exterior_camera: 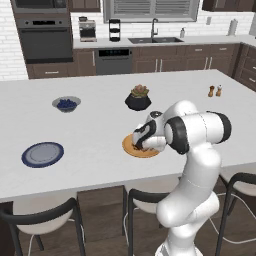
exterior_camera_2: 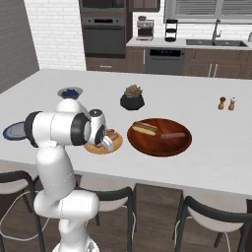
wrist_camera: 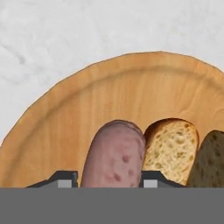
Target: Place one bun and one sausage from the bowl on each plate.
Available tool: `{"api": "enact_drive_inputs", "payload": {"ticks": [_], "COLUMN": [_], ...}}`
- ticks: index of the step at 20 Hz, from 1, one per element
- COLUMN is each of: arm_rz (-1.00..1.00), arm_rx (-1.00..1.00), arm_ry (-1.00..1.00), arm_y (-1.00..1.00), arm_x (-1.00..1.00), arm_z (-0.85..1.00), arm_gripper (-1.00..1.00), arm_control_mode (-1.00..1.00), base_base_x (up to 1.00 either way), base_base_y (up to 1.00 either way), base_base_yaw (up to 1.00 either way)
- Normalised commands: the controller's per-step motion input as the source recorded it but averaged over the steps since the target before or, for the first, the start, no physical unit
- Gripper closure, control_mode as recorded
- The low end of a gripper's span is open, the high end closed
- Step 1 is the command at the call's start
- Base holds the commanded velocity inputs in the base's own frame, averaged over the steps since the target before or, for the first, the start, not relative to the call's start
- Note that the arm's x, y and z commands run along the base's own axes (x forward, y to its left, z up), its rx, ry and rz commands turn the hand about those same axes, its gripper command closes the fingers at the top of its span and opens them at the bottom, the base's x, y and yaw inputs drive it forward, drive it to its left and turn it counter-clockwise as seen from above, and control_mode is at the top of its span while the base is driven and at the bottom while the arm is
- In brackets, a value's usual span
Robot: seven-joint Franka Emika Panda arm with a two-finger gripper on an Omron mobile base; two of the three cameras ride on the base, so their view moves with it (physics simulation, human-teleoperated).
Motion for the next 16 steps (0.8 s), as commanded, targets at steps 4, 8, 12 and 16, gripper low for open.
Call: {"api": "enact_drive_inputs", "payload": {"ticks": [4,8,12,16], "arm_rz": [0.00,0.00,0.00,0.00], "arm_rx": [0.00,0.00,0.00,0.00], "arm_ry": [0.00,-0.01,-0.11,-0.17], "arm_y": [0.16,0.00,0.00,0.00], "arm_x": [0.27,-0.13,-0.48,-0.54], "arm_z": [-0.06,0.02,0.22,0.65], "arm_gripper": [-1.00,-1.00,-1.00,-1.00], "arm_control_mode": [-1.00,-1.00,-1.00,-1.00], "base_base_x": [0.00,0.00,0.00,0.00], "base_base_y": [0.00,0.00,0.00,0.00], "base_base_yaw": [0.00,0.00,0.00,0.00]}}
